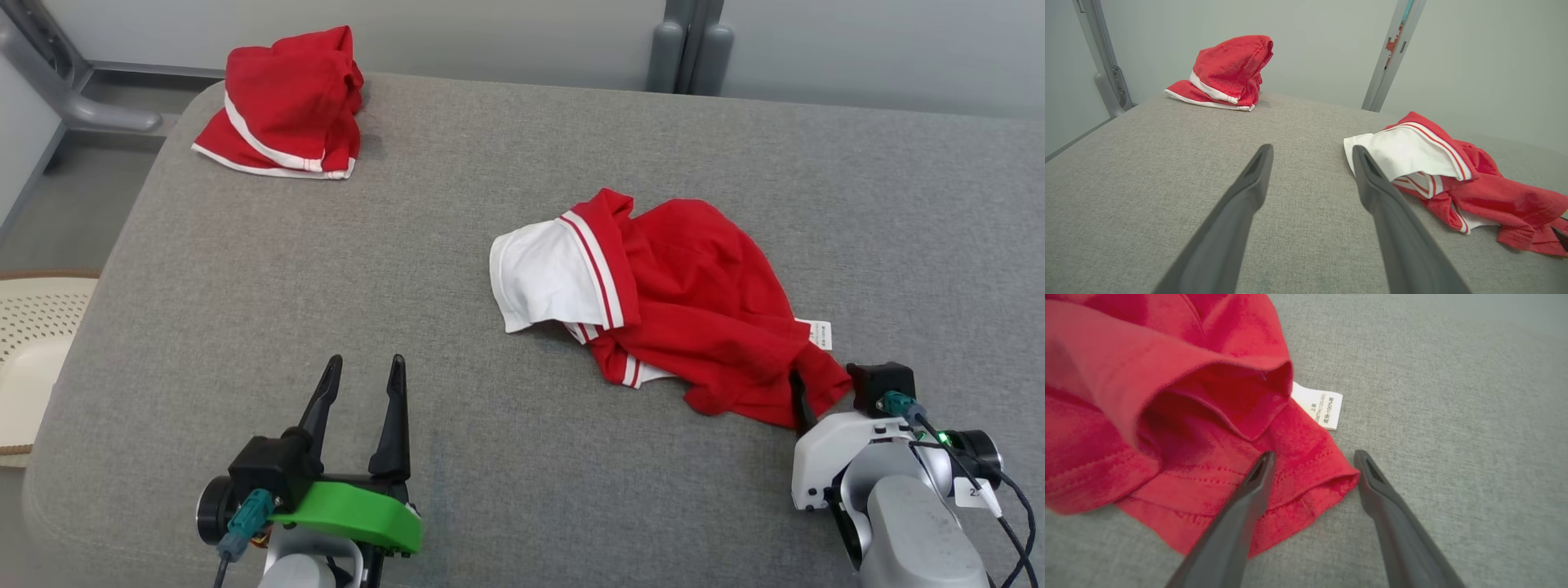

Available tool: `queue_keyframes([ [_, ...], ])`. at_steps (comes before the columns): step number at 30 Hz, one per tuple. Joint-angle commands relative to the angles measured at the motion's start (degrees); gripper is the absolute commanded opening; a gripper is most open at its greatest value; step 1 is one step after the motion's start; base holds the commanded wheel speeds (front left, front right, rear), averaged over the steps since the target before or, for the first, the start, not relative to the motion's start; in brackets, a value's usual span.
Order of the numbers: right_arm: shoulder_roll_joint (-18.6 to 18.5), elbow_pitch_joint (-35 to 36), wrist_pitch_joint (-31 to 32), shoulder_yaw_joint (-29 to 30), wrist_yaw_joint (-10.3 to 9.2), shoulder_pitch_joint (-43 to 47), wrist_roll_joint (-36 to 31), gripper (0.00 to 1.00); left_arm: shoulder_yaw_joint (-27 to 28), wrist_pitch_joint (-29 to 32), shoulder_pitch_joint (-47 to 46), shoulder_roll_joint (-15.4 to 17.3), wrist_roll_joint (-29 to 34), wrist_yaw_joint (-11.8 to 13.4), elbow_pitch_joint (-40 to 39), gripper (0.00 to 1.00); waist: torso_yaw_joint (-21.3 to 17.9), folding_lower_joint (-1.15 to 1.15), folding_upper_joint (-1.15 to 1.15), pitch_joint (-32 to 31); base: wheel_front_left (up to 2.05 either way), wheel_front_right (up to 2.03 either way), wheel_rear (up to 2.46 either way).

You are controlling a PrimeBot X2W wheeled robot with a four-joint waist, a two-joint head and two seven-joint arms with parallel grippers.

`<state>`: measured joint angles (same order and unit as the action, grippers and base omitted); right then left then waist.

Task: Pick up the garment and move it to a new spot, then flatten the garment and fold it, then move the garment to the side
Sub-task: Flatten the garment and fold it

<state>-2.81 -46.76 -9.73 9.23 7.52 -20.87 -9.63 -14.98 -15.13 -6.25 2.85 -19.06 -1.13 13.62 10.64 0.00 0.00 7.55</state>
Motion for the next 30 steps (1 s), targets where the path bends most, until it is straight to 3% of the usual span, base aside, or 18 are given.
queue_keyframes([
  [1,-0.15,-1.17,0.76,0.24,-0.06,-0.76,-0.19,0.4,0.06,-0.03,-0.48,0.08,-0.44,0.2,-0.1,1.0,1.13,0.0,0.0,0.73,0.0,0.0,0.0],
  [3,-0.12,-2.42,1.27,0.73,-0.07,-1.49,-0.68,0.0,0.09,-0.03,-0.18,0.08,-0.39,0.24,-0.25,1.0,1.38,0.0,0.0,0.69,0.0,0.0,0.0],
  [9,-3.48,-1.63,1.21,0.78,-0.09,-5.47,-3.52,0.0,-0.55,-0.03,-0.28,0.07,-0.64,0.34,-1.24,1.0,2.4,0.0,0.0,0.97,0.0,0.0,0.0],
  [17,-14.66,-0.77,2.84,-5.15,-0.09,-17.08,-7.65,0.0,-1.98,-0.03,-1.27,0.08,-0.85,0.46,-3.62,1.0,4.33,0.0,0.0,3.41,0.0,0.0,0.0],
  [24,-21.2,-5.32,5.24,-10.09,-0.09,-29.4,-8.46,0.0,-3.21,-0.04,-2.69,0.07,-1.4,0.61,-5.38,1.0,6.23,0.0,0.0,7.0,0.0,0.0,0.0],
  [29,-23.88,-9.08,3.92,-11.18,-0.09,-34.76,-9.99,0.0,-4.53,-0.03,-4.05,0.08,-1.93,1.02,-6.56,1.0,7.35,0.0,0.0,9.28,0.0,0.0,0.0],
  [30,-24.39,-9.65,4.17,-11.66,-0.09,-35.29,-11.05,0.31,-4.61,-0.03,-4.17,0.08,-1.94,1.08,-6.72,1.0,7.45,0.0,0.0,9.52,0.0,0.0,0.0],
])
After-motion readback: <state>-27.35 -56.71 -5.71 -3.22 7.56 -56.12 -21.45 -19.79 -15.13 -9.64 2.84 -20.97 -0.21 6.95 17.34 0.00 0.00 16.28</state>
